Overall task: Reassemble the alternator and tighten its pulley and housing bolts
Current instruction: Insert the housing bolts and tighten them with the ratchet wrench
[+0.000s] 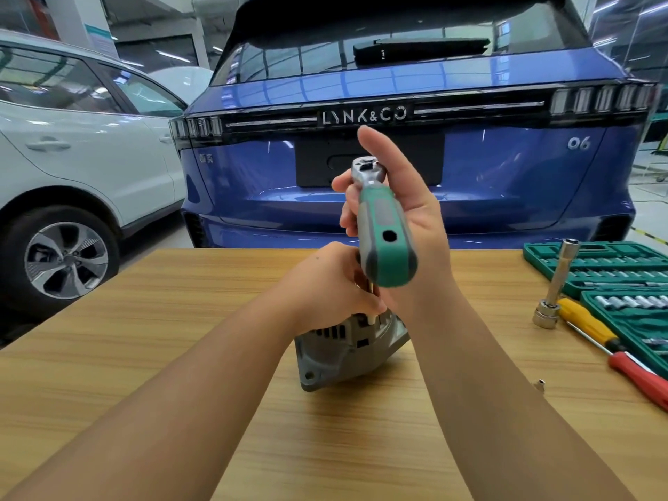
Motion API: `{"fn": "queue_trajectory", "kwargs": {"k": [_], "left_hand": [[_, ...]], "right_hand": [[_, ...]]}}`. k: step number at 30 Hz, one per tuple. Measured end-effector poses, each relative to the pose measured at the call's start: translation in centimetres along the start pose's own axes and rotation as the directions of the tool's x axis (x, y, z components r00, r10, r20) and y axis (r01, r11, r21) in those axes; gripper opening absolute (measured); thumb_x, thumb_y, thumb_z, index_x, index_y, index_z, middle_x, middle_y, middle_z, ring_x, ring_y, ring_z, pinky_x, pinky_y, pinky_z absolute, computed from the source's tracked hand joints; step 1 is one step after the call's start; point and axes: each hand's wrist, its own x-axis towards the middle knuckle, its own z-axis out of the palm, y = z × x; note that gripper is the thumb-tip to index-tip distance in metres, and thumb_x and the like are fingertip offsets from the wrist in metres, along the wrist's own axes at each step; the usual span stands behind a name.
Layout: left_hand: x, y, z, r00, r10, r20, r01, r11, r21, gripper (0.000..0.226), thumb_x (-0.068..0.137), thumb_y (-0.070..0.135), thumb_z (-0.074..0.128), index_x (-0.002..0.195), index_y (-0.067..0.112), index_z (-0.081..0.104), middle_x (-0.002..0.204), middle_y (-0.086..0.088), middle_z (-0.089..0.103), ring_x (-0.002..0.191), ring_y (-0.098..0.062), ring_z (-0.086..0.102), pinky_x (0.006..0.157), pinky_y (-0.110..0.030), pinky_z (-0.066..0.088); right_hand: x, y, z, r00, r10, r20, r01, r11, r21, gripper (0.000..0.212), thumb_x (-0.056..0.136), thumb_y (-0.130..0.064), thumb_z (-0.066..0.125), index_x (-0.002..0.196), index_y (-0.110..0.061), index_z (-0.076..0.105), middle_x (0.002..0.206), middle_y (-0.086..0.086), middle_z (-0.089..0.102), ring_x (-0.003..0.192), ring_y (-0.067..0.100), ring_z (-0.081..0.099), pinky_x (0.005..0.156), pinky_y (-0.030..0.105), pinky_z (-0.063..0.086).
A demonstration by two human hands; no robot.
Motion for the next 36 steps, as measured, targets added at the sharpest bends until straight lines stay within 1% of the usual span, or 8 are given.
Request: {"fn": "queue_trajectory", "kwargs": {"k": [4,9,12,17,25,29,33,36], "left_hand": [[0.5,-0.6,0.3,0.999,-0.035,0.022,0.035,0.999,0.017,0.027,0.064,0.043,0.079,0.088,0.038,0.068,0.083,0.011,0.075,0.084,-0.013,0.074,0.085,-0.049,0.061],[0.1,0.3,-0.2,0.998,-0.053,0.023,0.052,0.996,0.066,0.014,0.077,0.034,0.081,0.085,0.031,0.070,0.080,0.013,0.074,0.072,-0.004,0.069,0.072,-0.036,0.060],[-0.1,1.0,-0.4,0.998,-0.041,0.057,0.036,0.995,0.095,0.010,0.086,0.029,0.080,0.090,0.030,0.071,0.083,0.010,0.074,0.074,-0.007,0.069,0.074,-0.032,0.059],[-0.3,1.2,-0.6,0.997,-0.069,0.039,0.065,0.994,0.093,0.007,0.087,0.026,0.078,0.091,0.026,0.073,0.083,0.007,0.075,0.074,-0.008,0.068,0.071,-0.031,0.056],[-0.7,1.5,0.1,1.000,-0.002,-0.019,0.002,1.000,0.020,0.015,0.087,0.003,0.078,0.095,0.003,0.065,0.076,0.007,0.061,0.067,0.020,0.059,0.060,-0.003,0.044],[-0.6,0.2,0.1,1.000,-0.005,-0.014,0.005,1.000,0.024,0.025,0.093,0.005,0.071,0.082,0.014,0.050,0.070,0.006,0.053,0.052,0.016,0.056,0.050,-0.001,0.040],[-0.2,1.2,0.0,0.999,-0.049,0.021,0.048,0.996,0.073,0.012,0.087,0.019,0.080,0.086,0.019,0.067,0.071,0.009,0.070,0.064,-0.001,0.064,0.061,-0.013,0.048],[-0.3,1.3,0.0,0.998,-0.042,0.046,0.037,0.995,0.093,0.010,0.086,0.028,0.080,0.090,0.029,0.071,0.082,0.009,0.073,0.073,-0.004,0.066,0.067,-0.026,0.056]], "right_hand": [[-0.2,-0.6,-0.7,0.989,0.127,0.079,-0.139,0.974,0.178,0.041,0.096,-0.022,0.038,0.131,-0.025,0.060,0.098,0.014,0.061,0.079,0.015,0.061,0.073,0.023,0.052],[0.1,-0.9,0.1,0.972,0.149,-0.182,-0.156,0.988,-0.022,0.049,0.088,-0.033,0.067,0.131,-0.015,0.053,0.079,-0.005,0.065,0.067,0.012,0.054,0.066,0.025,0.051],[0.3,-0.8,0.1,0.958,0.073,-0.277,-0.139,0.964,-0.227,0.029,0.086,-0.031,0.074,0.102,-0.008,0.065,0.066,-0.007,0.055,0.059,0.010,0.046,0.056,0.023,0.043],[0.3,-0.5,0.1,0.978,0.112,-0.173,-0.135,0.982,-0.130,0.028,0.088,-0.021,0.068,0.115,-0.025,0.061,0.102,0.012,0.072,0.072,0.008,0.058,0.071,0.025,0.050],[-0.2,0.8,0.4,0.997,-0.053,-0.061,0.042,0.985,-0.169,0.046,0.085,-0.021,0.058,0.118,-0.052,0.068,0.092,0.000,0.065,0.082,0.014,0.056,0.074,0.031,0.049],[-0.2,0.4,-0.1,0.996,0.082,-0.019,-0.083,0.996,-0.027,0.042,0.083,-0.043,0.058,0.124,-0.039,0.068,0.091,0.005,0.061,0.082,0.023,0.054,0.077,0.049,0.041],[0.0,-0.5,0.3,0.977,0.104,-0.184,-0.137,0.975,-0.174,0.071,0.082,-0.045,0.073,0.144,-0.018,0.049,0.076,-0.007,0.063,0.070,0.008,0.056,0.069,0.028,0.049],[0.2,-0.6,0.0,0.958,0.040,-0.284,-0.118,0.957,-0.264,0.029,0.081,-0.036,0.075,0.101,-0.016,0.066,0.068,-0.004,0.055,0.062,0.012,0.048,0.060,0.027,0.044]]}}
